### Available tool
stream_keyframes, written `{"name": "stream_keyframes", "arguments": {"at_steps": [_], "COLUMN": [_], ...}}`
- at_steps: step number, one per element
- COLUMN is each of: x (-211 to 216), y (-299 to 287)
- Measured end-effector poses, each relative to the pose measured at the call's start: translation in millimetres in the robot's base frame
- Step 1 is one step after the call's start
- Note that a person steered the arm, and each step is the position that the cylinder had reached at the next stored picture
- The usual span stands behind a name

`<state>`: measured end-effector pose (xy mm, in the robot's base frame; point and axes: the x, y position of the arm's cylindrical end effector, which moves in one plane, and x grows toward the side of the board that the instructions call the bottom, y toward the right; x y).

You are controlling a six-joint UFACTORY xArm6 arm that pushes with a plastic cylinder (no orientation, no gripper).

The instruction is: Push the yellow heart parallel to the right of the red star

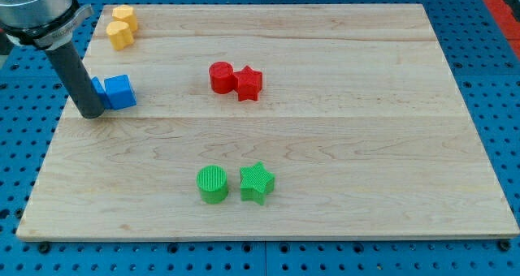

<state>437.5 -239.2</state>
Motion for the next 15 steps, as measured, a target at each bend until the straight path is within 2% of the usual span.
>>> {"name": "stream_keyframes", "arguments": {"at_steps": [1, 2, 4, 5, 6, 7, 8, 9, 10, 11, 12, 13, 14, 15], "x": [-1.1, -10.8, -98.2, -145.0, -156.8, -156.2, -119.0, -119.7, -153.9, -162.3, -137.7, -136.4, -156.3, -173.4], "y": [18.9, 111.0, 123.0, 93.2, 78.7, 70.4, 64.3, -14.5, -43.6, 18.2, 148.0, 213.5, 155.2, 248.0]}}
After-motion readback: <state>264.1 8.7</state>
